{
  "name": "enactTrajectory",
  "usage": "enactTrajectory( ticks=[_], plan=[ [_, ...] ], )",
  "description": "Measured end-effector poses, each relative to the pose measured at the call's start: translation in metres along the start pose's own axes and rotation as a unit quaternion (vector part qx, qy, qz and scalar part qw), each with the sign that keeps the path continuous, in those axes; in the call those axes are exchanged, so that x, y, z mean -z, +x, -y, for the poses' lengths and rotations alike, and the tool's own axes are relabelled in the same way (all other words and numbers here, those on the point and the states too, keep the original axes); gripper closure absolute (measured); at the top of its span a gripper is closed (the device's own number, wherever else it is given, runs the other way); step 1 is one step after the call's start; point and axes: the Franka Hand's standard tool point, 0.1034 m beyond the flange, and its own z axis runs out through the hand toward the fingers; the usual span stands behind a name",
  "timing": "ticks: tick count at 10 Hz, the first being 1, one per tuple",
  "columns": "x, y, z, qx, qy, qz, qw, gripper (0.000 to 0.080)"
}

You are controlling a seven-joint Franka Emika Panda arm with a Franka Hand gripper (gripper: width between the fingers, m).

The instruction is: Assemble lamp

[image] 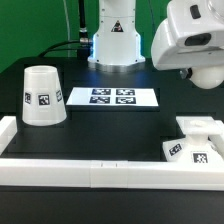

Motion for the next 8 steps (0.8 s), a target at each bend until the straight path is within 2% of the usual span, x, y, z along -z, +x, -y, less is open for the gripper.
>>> enactTrajectory(
  ticks=[1, 2, 5, 6, 7, 8],
  plan=[
    [0.005, 0.011, 0.001, 0.0, 0.001, -0.039, 0.999, 0.0221],
    [0.013, 0.013, 0.0, 0.005, 0.001, -0.087, 0.996, 0.0221],
    [0.056, 0.004, -0.017, 0.023, 0.001, -0.163, 0.986, 0.022],
    [0.065, 0.004, -0.02, 0.02, 0.003, -0.185, 0.983, 0.022],
    [0.066, 0.011, -0.019, 0.019, 0.001, -0.231, 0.973, 0.022],
    [0.064, 0.01, -0.02, 0.019, -0.001, -0.253, 0.967, 0.022]
  ],
)
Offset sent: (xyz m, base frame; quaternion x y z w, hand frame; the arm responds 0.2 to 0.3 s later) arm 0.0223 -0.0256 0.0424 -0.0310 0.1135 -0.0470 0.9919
